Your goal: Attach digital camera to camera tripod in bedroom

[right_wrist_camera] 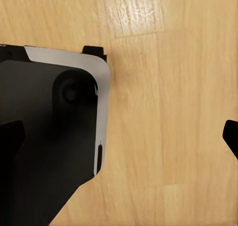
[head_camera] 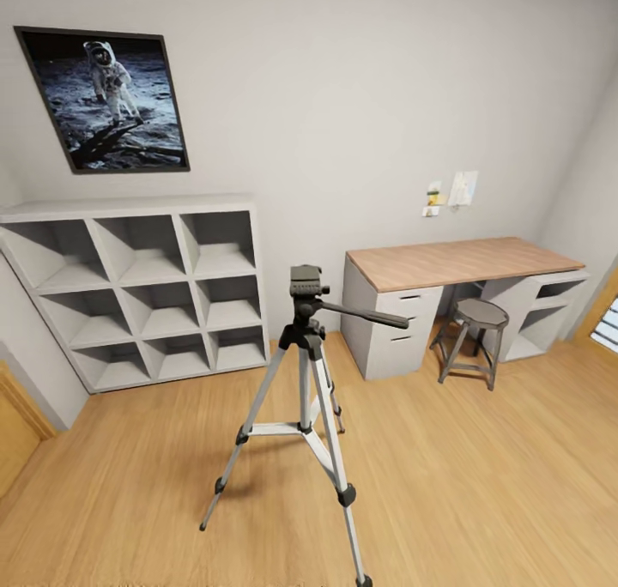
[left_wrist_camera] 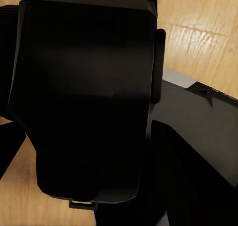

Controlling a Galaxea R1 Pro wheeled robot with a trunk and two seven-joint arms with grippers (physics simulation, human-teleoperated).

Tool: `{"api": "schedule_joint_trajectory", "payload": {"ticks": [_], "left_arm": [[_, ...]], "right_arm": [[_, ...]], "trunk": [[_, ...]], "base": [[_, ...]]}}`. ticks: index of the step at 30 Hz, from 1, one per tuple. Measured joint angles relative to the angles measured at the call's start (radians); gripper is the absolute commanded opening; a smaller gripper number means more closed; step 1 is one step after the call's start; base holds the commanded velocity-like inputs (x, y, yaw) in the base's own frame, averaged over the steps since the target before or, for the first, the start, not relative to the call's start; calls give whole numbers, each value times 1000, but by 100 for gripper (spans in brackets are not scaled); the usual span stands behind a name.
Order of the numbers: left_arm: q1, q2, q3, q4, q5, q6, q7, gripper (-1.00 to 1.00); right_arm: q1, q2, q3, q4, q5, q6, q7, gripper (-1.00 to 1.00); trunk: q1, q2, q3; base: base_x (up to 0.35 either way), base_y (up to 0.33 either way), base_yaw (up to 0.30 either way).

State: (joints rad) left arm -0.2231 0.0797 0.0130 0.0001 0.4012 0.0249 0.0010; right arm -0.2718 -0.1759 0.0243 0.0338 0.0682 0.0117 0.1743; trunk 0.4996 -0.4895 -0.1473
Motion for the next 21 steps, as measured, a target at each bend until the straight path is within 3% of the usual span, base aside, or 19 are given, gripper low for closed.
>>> {"api": "schedule_joint_trajectory", "payload": {"ticks": [12, 21], "left_arm": [[0, 0, 0, 0, 0, 0, 0, -100], [0, 0, 0, 0, 0, 0, 0, -100]], "right_arm": [[0, -2, 0, 0, -1, -2, 0, 100], [0, -2, 0, 0, -1, -2, 0, 100]], "trunk": [[0, 0, -19], [0, 0, -34]], "base": [[0, 0, 92], [0, 0, 14]]}}
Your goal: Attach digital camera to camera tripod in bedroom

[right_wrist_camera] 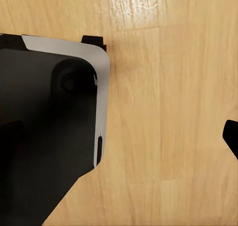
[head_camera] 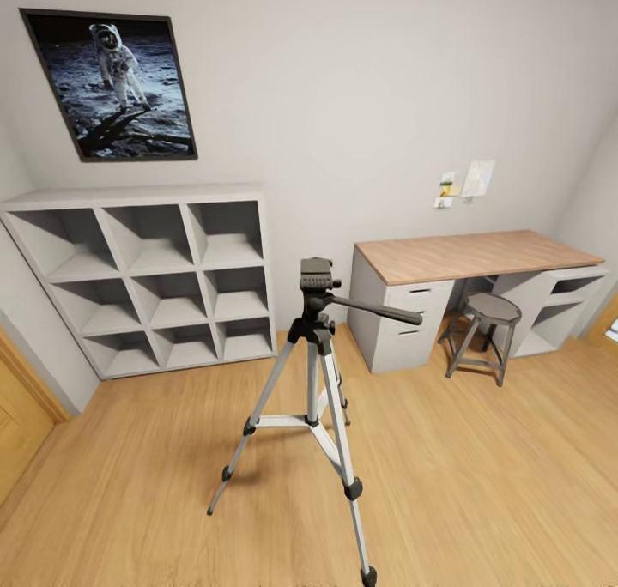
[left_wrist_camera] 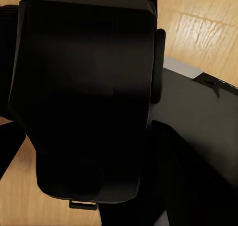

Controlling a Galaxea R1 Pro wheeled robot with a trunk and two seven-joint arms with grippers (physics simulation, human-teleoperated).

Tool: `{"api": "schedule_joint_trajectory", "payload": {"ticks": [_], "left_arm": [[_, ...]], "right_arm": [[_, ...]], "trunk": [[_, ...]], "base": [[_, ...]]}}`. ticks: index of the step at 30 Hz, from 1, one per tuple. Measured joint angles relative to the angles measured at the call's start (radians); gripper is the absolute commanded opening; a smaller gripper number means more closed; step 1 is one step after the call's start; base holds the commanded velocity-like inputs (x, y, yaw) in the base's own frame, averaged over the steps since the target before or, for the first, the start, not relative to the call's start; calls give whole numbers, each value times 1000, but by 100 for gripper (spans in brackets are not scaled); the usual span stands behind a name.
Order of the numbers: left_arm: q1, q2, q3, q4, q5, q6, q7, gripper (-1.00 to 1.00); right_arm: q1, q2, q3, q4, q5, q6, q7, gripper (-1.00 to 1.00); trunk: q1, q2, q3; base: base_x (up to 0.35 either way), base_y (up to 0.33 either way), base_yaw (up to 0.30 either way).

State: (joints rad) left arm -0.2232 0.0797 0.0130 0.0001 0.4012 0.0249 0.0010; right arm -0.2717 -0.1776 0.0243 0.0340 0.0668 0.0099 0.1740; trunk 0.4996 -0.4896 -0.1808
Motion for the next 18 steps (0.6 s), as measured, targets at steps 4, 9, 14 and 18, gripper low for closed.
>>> {"api": "schedule_joint_trajectory", "payload": {"ticks": [4, 9, 14, 18], "left_arm": [[0, 0, 0, 0, 0, 0, 0, -100], [0, 0, 0, 0, 0, 0, 0, -100], [0, 0, 0, 0, 0, 0, 0, -100], [0, 0, 0, 0, 0, 0, 0, -100]], "right_arm": [[0, 0, 0, 0, 0, 0, 0, 100], [0, 0, 0, 0, 0, 0, 0, 100], [0, 1, 0, 0, 0, 0, 0, 100], [0, 1, 0, 0, 0, 0, 0, 100]], "trunk": [[0, 0, -6], [0, 0, -15], [0, 0, -23], [0, 0, -29]], "base": [[0, 0, 1], [0, 0, 0], [0, 0, 0], [0, 0, 0]]}}
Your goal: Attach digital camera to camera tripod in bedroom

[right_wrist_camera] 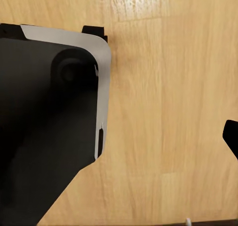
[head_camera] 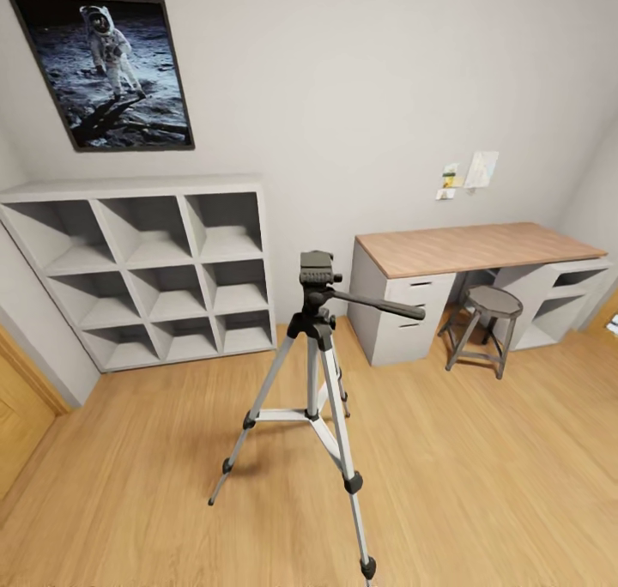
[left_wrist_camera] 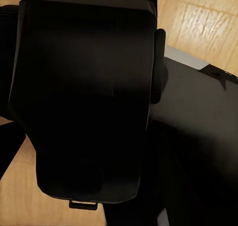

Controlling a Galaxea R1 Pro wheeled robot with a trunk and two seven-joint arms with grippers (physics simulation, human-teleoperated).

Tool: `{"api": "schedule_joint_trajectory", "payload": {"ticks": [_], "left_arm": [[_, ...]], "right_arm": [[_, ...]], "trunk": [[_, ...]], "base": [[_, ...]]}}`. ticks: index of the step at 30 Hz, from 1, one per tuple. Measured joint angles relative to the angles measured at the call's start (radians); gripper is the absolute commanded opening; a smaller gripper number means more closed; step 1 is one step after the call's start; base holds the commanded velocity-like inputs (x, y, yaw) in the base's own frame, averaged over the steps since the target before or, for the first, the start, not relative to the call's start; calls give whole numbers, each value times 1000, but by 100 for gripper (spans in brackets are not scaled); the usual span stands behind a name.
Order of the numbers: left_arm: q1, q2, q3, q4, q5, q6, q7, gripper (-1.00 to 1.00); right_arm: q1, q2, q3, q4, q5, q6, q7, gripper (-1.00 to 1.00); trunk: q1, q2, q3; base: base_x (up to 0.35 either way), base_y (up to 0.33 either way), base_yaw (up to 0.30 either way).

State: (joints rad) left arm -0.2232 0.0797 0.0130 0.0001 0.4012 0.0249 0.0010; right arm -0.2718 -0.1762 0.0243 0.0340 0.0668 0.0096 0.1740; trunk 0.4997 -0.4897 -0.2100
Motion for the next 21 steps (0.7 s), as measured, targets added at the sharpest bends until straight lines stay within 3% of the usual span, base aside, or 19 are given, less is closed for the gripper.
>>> {"api": "schedule_joint_trajectory", "payload": {"ticks": [21], "left_arm": [[0, -1, 0, 0, 0, 0, 0, -100]], "right_arm": [[0, 1, 0, 0, 0, 0, 0, 100]], "trunk": [[0, 0, -34]], "base": [[0, 0, 0]]}}
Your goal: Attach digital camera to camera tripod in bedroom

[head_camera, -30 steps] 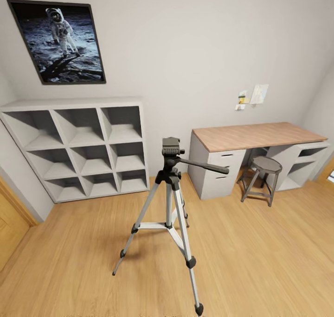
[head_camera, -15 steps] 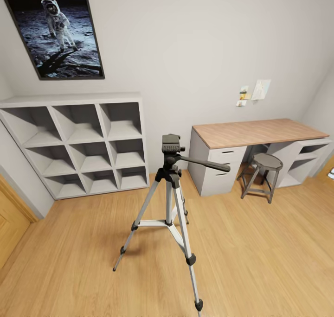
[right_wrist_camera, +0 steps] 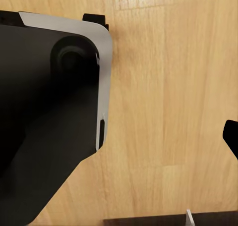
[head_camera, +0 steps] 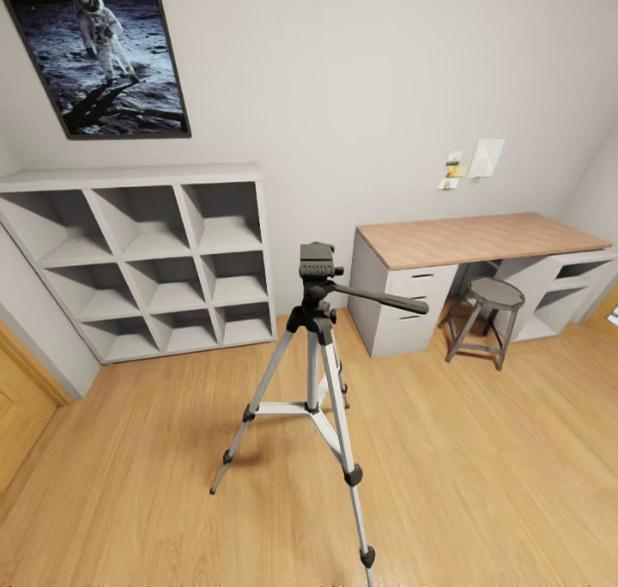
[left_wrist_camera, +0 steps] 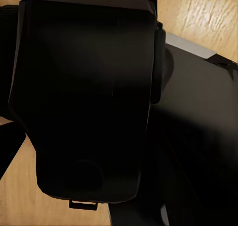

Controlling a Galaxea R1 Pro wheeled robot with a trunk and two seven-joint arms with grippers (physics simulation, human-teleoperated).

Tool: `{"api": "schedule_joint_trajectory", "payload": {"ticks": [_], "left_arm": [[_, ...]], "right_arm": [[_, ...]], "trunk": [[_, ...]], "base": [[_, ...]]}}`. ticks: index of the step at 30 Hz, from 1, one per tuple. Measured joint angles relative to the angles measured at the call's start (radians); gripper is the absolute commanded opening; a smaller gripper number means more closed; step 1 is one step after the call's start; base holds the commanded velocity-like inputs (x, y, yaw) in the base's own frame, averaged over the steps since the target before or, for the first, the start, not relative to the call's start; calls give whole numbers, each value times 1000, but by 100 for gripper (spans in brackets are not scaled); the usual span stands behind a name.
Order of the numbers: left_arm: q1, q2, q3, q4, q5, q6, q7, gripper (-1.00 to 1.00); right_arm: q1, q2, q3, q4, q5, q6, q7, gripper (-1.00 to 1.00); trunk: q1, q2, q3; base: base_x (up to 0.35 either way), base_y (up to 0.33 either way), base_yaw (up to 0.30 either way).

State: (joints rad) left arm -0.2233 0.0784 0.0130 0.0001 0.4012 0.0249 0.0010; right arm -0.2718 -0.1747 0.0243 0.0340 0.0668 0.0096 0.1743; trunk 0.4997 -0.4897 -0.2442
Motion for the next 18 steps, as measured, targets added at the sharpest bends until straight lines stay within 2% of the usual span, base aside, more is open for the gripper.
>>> {"api": "schedule_joint_trajectory", "payload": {"ticks": [18], "left_arm": [[0, 0, 0, 0, 0, 0, 0, -100]], "right_arm": [[0, 2, 0, 0, 0, -1, 1, 100]], "trunk": [[0, 0, -28]], "base": [[0, 0, 0]]}}
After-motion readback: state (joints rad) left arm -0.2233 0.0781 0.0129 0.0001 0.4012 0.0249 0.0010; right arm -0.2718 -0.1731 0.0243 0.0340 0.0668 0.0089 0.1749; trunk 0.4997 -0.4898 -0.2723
